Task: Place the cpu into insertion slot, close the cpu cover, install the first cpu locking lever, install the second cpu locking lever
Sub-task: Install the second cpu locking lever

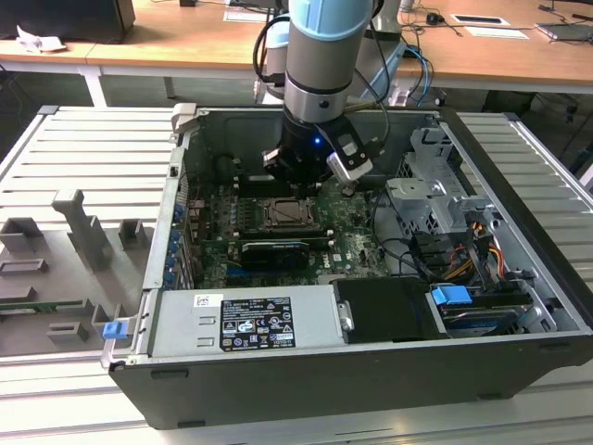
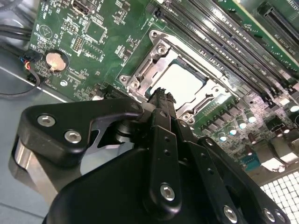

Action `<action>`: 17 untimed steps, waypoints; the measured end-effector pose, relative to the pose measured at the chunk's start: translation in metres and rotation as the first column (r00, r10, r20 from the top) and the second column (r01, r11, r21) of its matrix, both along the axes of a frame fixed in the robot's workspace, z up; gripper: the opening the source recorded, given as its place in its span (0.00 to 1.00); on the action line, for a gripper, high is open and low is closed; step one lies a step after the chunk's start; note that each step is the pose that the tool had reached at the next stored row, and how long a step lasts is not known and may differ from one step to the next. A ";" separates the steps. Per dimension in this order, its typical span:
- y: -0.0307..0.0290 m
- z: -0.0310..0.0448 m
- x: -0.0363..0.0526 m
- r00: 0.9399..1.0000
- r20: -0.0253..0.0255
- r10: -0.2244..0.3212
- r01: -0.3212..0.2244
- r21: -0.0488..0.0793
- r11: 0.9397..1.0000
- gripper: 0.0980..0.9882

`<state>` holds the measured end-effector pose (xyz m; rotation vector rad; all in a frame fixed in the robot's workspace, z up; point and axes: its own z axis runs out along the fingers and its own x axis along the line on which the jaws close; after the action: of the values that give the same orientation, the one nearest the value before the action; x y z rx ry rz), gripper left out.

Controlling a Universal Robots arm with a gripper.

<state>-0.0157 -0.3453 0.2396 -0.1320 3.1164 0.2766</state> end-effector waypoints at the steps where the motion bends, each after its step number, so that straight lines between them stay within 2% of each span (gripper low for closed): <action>1: -0.0010 0.0001 0.0000 1.000 0.000 0.000 0.000 0.000 1.000 0.01; 10: -0.0241 -0.0016 -0.0003 1.000 0.000 0.000 0.000 0.001 1.000 0.01; 13: -0.0271 -0.0039 -0.0004 1.000 -0.001 0.000 0.000 -0.003 1.000 0.01; 14: -0.0273 -0.0038 -0.0004 1.000 -0.002 0.000 0.000 -0.020 1.000 0.01; 15: -0.0274 -0.0039 -0.0004 1.000 -0.002 0.000 0.000 -0.043 0.999 0.01; 16: -0.0274 -0.0041 -0.0004 1.000 -0.003 0.000 0.000 -0.059 0.998 0.01; 17: -0.0280 -0.0043 -0.0003 1.000 -0.004 0.000 0.000 -0.061 0.998 0.01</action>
<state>-0.0160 -0.3732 0.2353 -0.1325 3.1295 0.1818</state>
